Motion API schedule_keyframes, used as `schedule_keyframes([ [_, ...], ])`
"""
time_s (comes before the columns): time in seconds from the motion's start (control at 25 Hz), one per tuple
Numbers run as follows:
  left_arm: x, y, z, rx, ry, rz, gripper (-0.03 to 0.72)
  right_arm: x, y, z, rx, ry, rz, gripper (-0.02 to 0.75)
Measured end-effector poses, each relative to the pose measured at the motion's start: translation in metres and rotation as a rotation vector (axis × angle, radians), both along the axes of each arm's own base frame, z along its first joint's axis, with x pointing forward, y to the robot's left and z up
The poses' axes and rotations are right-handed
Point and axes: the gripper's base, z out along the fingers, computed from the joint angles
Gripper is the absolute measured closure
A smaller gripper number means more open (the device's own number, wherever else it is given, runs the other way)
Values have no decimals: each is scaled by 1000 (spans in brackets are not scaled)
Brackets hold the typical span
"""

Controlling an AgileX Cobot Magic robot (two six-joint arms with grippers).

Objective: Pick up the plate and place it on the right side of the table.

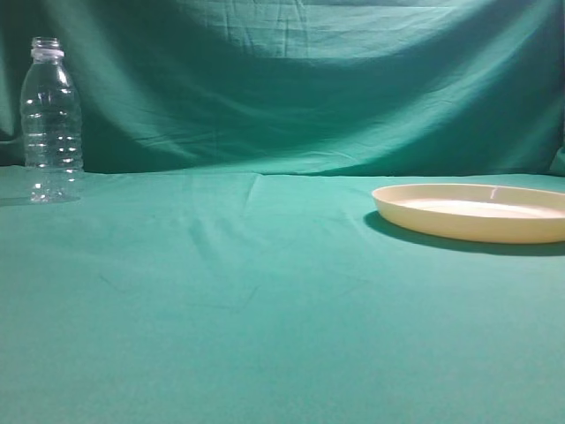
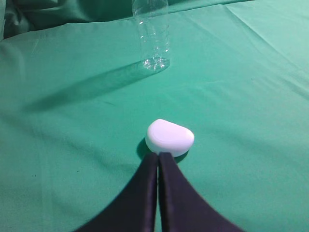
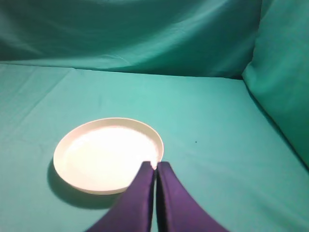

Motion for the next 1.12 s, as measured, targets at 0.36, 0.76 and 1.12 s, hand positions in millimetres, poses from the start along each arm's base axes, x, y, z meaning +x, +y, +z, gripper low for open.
schedule_keyframes([
  [0.36,0,0,0,0,0,0,688,7,1,-61,-10,60,2,738],
  [0.76,0,0,0,0,0,0,688,7,1,-64,14,79,-5,738],
  [1.12,0,0,0,0,0,0,688,7,1,-65,14,83,-6,738],
])
